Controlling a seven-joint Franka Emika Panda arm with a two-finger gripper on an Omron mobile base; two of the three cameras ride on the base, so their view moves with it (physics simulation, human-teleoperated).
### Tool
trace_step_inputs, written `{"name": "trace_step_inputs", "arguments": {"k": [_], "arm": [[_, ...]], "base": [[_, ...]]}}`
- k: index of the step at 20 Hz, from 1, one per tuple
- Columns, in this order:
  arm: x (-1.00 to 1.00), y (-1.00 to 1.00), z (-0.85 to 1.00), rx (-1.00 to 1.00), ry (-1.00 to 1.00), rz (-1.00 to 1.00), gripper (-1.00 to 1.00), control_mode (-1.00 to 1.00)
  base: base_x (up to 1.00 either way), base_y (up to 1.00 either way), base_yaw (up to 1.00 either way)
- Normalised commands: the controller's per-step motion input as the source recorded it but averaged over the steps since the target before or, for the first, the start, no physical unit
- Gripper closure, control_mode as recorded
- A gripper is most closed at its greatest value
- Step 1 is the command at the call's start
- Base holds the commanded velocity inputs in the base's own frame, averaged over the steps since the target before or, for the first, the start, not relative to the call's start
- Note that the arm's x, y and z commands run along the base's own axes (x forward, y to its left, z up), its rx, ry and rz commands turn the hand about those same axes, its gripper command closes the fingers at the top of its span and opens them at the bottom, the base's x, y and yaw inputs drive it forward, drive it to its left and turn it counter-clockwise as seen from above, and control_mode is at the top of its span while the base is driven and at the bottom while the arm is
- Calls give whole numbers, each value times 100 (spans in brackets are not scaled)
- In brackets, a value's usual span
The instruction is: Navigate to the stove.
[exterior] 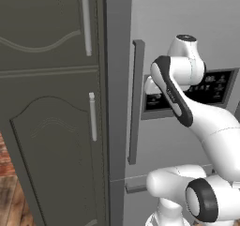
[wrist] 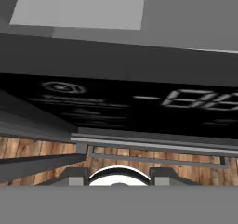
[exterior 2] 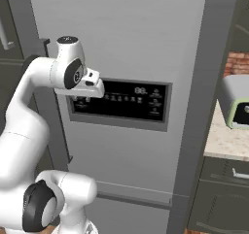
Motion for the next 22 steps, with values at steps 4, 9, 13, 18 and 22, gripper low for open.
{"name": "trace_step_inputs", "arguments": {"k": [4, 9, 13, 18, 22], "arm": [[-40, 17, -18, -4, 1, 6, -100, -100], [-9, 0, 0, 0, 0, -1, -100, -100], [-29, -10, -7, 3, 7, -12, -100, -100], [-58, -19, -9, 8, 3, -12, -100, -100], [-72, -16, 0, 7, -7, -10, -100, -100]], "base": [[0, 0, 0], [0, 0, 0], [0, 0, 0], [0, 0, 0], [0, 0, 0]]}}
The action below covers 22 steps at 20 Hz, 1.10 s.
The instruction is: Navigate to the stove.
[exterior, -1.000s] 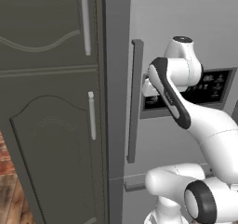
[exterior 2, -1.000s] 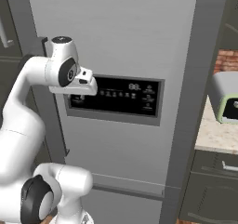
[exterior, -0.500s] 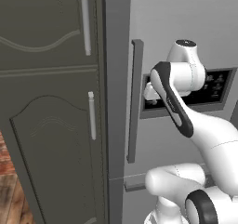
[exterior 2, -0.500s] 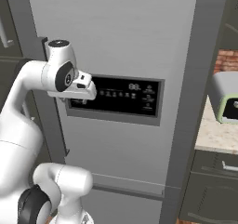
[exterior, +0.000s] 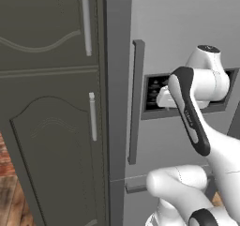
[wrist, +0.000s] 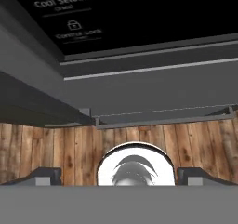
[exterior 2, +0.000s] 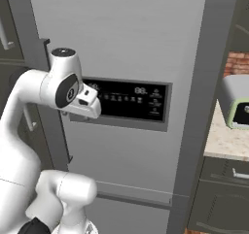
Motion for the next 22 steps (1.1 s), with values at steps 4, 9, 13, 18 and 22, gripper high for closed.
{"name": "trace_step_inputs", "arguments": {"k": [4, 9, 13, 18, 22], "arm": [[-44, -10, 0, 4, -5, -5, -100, -100], [0, 0, 0, 0, 0, 0, -100, 100], [0, 0, 0, 0, 0, 0, -100, 100], [0, 0, 0, 0, 0, 0, -100, 100], [0, 0, 0, 0, 0, 0, -100, 100]], "base": [[0, 0, 0], [-10, 0, 0], [-94, -53, -14], [-88, -90, -30], [-61, -100, -28]]}}
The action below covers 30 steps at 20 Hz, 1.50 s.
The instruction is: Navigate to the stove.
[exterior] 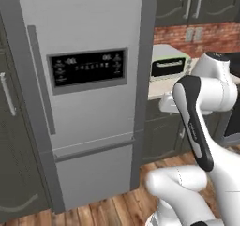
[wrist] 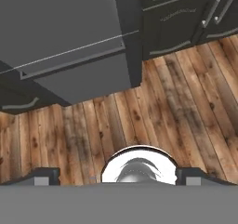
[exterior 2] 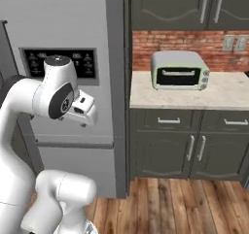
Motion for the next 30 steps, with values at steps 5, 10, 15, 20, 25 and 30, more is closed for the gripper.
{"name": "trace_step_inputs", "arguments": {"k": [5, 10, 15, 20, 25, 30], "arm": [[0, 0, 0, 0, 0, 0, -100, 100], [0, 0, 0, 0, 0, 0, -100, 100], [0, 0, 0, 0, 0, 0, -100, 100], [0, 0, 0, 0, 0, 0, -100, 100], [0, 0, 0, 0, 0, 0, -100, 100], [0, 0, 0, 0, 0, 0, -100, 100]], "base": [[3, -100, -7], [44, -100, 1], [52, -100, 5], [43, -100, 4], [34, -100, 0], [42, -100, 1]]}}
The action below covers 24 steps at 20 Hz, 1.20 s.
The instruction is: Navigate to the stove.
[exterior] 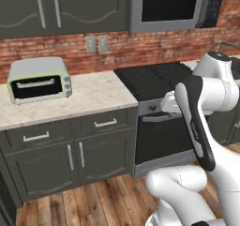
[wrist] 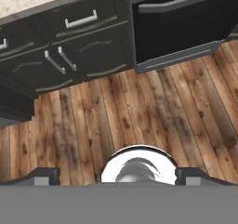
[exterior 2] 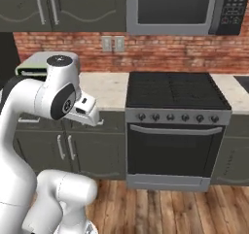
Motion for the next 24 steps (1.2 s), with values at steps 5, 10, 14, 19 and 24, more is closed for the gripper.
{"name": "trace_step_inputs", "arguments": {"k": [5, 10, 14, 19, 24], "arm": [[0, 0, 0, 0, 0, 0, -100, 100], [0, 0, 0, 0, 0, 0, -100, 100], [0, 0, 0, 0, 0, 0, -100, 100], [0, 0, 0, 0, 0, 0, -100, 100], [0, 0, 0, 0, 0, 0, -100, 100]], "base": [[58, -100, 4], [73, -87, 5], [82, -65, 5], [75, -43, 15], [65, -11, 21]]}}
